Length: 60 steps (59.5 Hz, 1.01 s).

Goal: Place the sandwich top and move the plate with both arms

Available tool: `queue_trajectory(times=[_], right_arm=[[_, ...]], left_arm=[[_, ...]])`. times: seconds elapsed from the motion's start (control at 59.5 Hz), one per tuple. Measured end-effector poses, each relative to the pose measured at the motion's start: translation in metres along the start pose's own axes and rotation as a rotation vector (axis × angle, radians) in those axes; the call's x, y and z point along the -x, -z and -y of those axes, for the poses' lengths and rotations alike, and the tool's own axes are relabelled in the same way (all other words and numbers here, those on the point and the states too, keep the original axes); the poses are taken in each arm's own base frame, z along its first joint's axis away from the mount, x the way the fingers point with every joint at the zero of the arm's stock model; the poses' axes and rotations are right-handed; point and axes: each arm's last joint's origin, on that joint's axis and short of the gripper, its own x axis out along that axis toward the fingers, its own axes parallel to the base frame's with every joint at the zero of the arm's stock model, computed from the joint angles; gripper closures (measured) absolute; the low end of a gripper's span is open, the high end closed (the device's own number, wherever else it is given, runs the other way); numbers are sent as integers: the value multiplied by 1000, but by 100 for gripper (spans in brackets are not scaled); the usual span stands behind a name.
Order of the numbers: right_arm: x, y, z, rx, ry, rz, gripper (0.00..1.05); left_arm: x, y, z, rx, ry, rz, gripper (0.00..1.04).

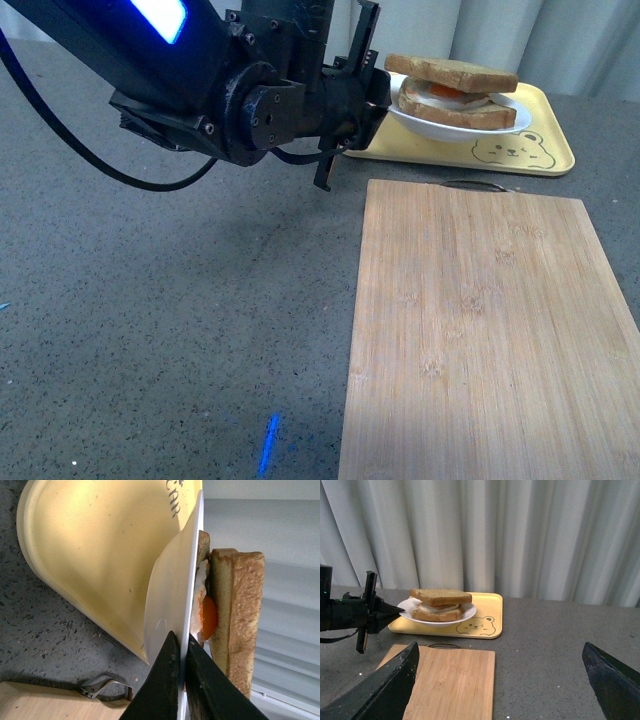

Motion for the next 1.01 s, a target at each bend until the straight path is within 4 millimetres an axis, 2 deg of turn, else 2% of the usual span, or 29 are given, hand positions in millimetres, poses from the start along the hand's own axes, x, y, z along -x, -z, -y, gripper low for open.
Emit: queue_trajectory(times=[0.303,0.336,0.471,0.605,0.723,0.824,0.924,0.958,1.008], right_arm=[[0,0,0,0,0,0,9],[0,0,0,0,0,0,9],[0,0,0,0,0,0,9],[0,0,0,0,0,0,9],[0,0,0,0,0,0,9],[0,0,0,0,0,0,9],[0,0,0,0,-1,0,9],[0,0,0,0,0,0,9],[0,0,0,0,0,0,9]], left_arm=[[-11,-1,-6,9,-22,0,101],[-11,-1,-7,9,-26,-2,99],[-7,-2,-6,6,-29,3,77],[8,-5,-3,-15,-35,12,56],[39,-7,10,-127,-39,30,31],[66,-6,15,-268,-82,87,15],[91,-9,12,-628,-49,455,28],[108,-10,8,-781,-70,583,35],[132,-14,3,-948,-107,671,44]])
